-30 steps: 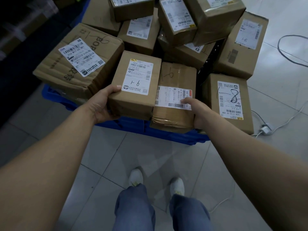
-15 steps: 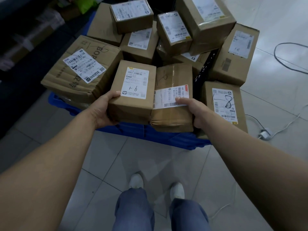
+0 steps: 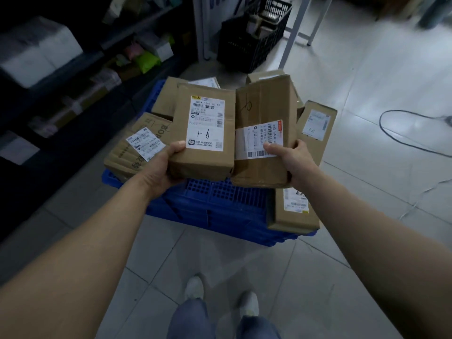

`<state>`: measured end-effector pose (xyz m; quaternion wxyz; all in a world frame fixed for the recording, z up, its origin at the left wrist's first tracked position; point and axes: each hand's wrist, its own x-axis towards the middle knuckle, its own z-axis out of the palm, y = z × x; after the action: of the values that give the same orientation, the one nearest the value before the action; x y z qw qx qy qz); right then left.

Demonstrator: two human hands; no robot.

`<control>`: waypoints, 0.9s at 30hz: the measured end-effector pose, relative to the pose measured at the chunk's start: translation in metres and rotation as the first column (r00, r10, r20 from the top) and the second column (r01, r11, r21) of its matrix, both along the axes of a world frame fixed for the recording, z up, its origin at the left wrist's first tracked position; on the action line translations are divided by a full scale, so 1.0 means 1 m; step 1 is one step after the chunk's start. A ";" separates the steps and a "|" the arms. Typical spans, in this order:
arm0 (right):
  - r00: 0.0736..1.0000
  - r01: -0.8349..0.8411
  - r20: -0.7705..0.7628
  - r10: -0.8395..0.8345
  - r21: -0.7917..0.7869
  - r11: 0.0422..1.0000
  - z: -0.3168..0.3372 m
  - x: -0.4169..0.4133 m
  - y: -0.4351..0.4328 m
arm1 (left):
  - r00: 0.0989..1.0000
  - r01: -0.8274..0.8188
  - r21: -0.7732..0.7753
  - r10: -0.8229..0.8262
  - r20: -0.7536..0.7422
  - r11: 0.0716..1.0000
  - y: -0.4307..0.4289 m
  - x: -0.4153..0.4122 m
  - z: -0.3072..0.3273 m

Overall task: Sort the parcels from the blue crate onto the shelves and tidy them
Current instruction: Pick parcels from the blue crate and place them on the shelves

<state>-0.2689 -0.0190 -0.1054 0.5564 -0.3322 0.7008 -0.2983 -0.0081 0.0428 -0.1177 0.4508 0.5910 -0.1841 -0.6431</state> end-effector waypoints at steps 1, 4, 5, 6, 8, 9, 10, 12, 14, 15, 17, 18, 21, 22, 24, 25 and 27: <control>1.000 -0.008 0.009 0.008 -0.025 1.000 0.015 -0.001 -0.001 | 0.999 -0.028 -0.015 0.028 0.020 1.000 -0.001 -0.003 0.016; 0.998 -0.030 0.054 0.036 -0.107 0.994 0.055 -0.005 -0.005 | 0.994 -0.068 -0.073 0.073 0.077 0.995 0.000 -0.005 0.059; 0.996 -0.042 0.070 0.052 -0.135 0.990 0.068 -0.006 -0.006 | 0.994 -0.057 -0.102 0.067 0.089 0.993 0.001 -0.004 0.073; 0.994 -0.056 0.079 0.069 -0.159 0.986 0.081 -0.008 -0.006 | 0.993 -0.042 -0.134 0.056 0.106 0.990 0.003 -0.001 0.086; 0.990 -0.092 0.083 0.110 -0.198 0.976 0.107 -0.010 -0.006 | 0.988 -0.025 -0.183 0.052 0.146 0.983 0.010 0.002 0.111; 0.988 -0.109 0.086 0.131 -0.216 0.970 0.118 -0.012 -0.007 | 0.986 -0.027 -0.203 0.060 0.159 0.979 0.013 0.004 0.122; 0.984 -0.130 0.090 0.155 -0.237 0.963 0.128 -0.014 -0.007 | 0.983 -0.027 -0.220 0.066 0.172 0.975 0.018 0.006 0.132; 0.970 -0.176 0.113 0.214 -0.275 0.945 0.146 -0.016 -0.006 | 0.978 -0.020 -0.248 0.070 0.194 0.969 0.029 0.010 0.150; 0.959 -0.204 0.127 0.253 -0.308 0.929 0.161 -0.014 -0.006 | 0.976 -0.037 -0.283 0.094 0.194 0.958 0.043 0.013 0.164; 0.954 -0.217 0.133 0.270 -0.320 0.922 0.168 -0.013 -0.006 | 0.974 -0.059 -0.296 0.120 0.190 0.953 0.052 0.015 0.170; 0.941 -0.259 0.124 0.316 -0.336 0.905 0.181 -0.007 -0.005 | 0.968 -0.110 -0.321 0.174 0.178 0.941 0.071 0.018 0.178; 0.933 -0.283 0.118 0.340 -0.341 0.896 0.187 -0.003 -0.004 | 0.964 -0.140 -0.332 0.205 0.172 0.933 0.080 0.020 0.181; 0.902 -0.324 0.161 0.401 -0.360 0.875 0.199 0.015 -0.001 | 0.953 -0.224 -0.364 0.281 0.110 0.904 0.106 0.027 0.191; 0.886 -0.339 0.187 0.425 -0.367 0.867 0.203 0.023 0.001 | 0.949 -0.251 -0.374 0.303 0.087 0.893 0.115 0.029 0.195; 0.849 -0.375 0.229 0.477 -0.374 0.848 0.208 0.041 0.006 | 0.934 -0.281 -0.396 0.343 0.097 0.874 0.131 0.038 0.201; 0.829 -0.398 0.245 0.503 -0.374 0.838 0.211 0.051 0.010 | 0.923 -0.299 -0.403 0.369 0.108 0.865 0.140 0.043 0.205; 0.785 -0.445 0.274 0.556 -0.375 0.813 0.215 0.071 0.020 | 0.897 -0.357 -0.412 0.430 0.097 0.838 0.159 0.056 0.212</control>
<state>-0.1974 0.0007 0.1101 0.6830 -0.5231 0.4160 -0.2947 0.0481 0.2020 0.0944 0.6614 0.5736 -0.2219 -0.4293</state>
